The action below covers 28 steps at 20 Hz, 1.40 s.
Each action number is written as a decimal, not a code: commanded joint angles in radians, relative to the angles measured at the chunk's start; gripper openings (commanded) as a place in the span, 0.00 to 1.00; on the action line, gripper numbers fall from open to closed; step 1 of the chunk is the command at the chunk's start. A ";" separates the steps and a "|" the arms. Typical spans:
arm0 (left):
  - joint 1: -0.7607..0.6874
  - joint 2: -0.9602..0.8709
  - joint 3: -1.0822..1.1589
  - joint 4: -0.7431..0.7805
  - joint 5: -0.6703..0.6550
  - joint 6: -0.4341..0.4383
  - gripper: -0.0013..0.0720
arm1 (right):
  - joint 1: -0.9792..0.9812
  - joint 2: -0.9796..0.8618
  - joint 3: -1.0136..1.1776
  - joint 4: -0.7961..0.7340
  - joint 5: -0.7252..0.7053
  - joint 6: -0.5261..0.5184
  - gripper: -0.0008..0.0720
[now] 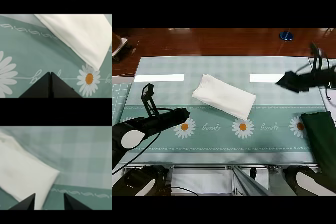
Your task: Fold the shirts.
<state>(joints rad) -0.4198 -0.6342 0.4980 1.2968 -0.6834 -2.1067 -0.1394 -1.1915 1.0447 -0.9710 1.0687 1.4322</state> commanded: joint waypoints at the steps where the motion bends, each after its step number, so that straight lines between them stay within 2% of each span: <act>1: 0.000 0.000 0.000 0.000 0.015 -0.001 0.04 | -0.006 0.174 -0.428 0.089 -0.357 0.080 0.56; 4: 0.000 0.000 0.000 -0.012 0.014 0.000 0.04 | 0.098 0.052 -0.477 0.275 -0.408 -0.017 0.57; 7: 0.000 0.000 0.000 -0.014 0.015 -0.001 0.04 | 0.185 -0.135 -0.390 0.449 -0.328 -0.153 0.58; 12: 0.000 0.000 0.000 -0.015 0.015 0.000 0.04 | 0.270 -0.375 -0.194 0.469 -0.188 -0.166 0.58; 13: 0.000 0.000 0.000 -0.014 0.018 0.000 0.04 | 0.284 -0.418 -0.154 0.477 -0.160 -0.168 0.53; 14: 0.000 0.000 0.000 -0.015 0.022 -0.001 0.04 | 0.297 -0.449 -0.111 0.481 -0.130 -0.192 0.33; 15: 0.000 0.000 0.000 -0.015 0.022 -0.001 0.04 | 0.308 -0.468 -0.063 0.488 -0.101 -0.244 0.06; 16: 0.000 0.000 0.000 -0.015 0.022 -0.001 0.04 | 0.316 -0.472 -0.016 0.494 -0.082 -0.278 0.05; 18: 0.000 0.000 0.000 -0.015 0.022 -0.001 0.04 | 0.318 -0.472 0.116 0.472 -0.014 -0.282 0.05; 20: 0.000 0.000 0.000 -0.015 0.022 0.000 0.04 | 0.315 -0.471 0.285 0.386 0.072 -0.236 0.05; 25: 0.000 0.000 0.000 -0.014 0.045 0.000 0.04 | 0.290 -0.471 0.750 0.051 0.274 0.014 0.05; 28: 0.000 0.000 0.000 -0.015 0.045 0.000 0.04 | 0.216 -0.443 0.930 -0.056 0.402 0.119 0.05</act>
<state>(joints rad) -0.4198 -0.6342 0.4980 1.2816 -0.6434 -2.1067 0.1261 -1.6524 1.7847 -0.8745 1.3300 1.4220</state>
